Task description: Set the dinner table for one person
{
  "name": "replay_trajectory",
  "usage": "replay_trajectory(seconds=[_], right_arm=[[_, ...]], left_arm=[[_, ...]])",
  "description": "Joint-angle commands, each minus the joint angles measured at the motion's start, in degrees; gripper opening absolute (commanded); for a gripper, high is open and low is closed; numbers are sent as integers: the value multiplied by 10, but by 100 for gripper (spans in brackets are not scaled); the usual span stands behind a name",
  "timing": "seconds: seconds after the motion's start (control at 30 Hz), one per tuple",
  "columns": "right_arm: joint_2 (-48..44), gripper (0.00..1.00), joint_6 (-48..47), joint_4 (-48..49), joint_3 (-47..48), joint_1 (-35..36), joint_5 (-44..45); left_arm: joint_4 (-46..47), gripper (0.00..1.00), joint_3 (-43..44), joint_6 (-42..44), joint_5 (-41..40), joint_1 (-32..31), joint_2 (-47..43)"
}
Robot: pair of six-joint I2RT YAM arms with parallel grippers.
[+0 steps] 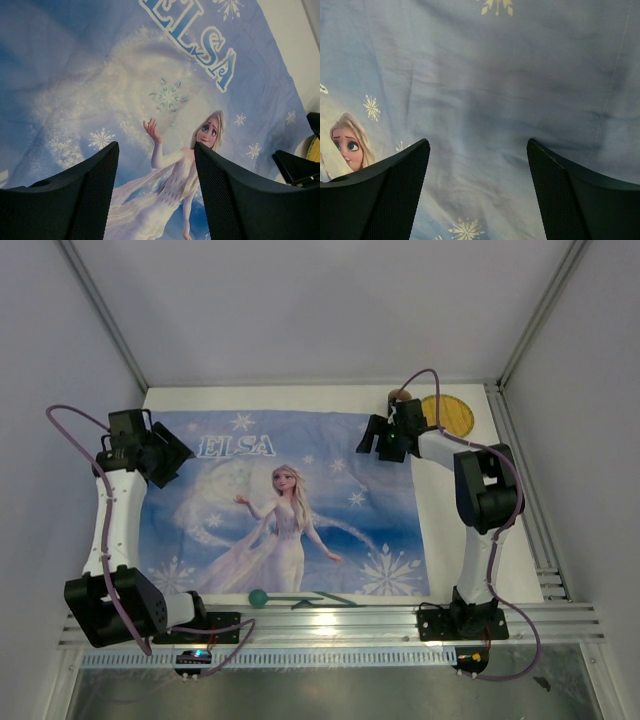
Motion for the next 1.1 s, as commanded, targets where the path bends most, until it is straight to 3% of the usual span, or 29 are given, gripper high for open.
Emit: replay_trajectory(seconds=[0.0, 0.53, 0.73, 0.93, 1.07], right_arm=[[6, 83, -13, -5, 27, -8, 16], [21, 83, -15, -42, 37, -44, 35], [5, 83, -10, -12, 17, -48, 16], [-97, 83, 7, 53, -18, -48, -10], [-169, 83, 8, 33, -12, -49, 21]], left_arm=[[-2, 65, 29, 14, -3, 1, -30], [-43, 66, 109, 38, -27, 1, -43], [-40, 66, 113, 45, -20, 2, -46], [-14, 67, 69, 39, 0, 2, -48], [4, 69, 42, 38, 2, 1, -52]])
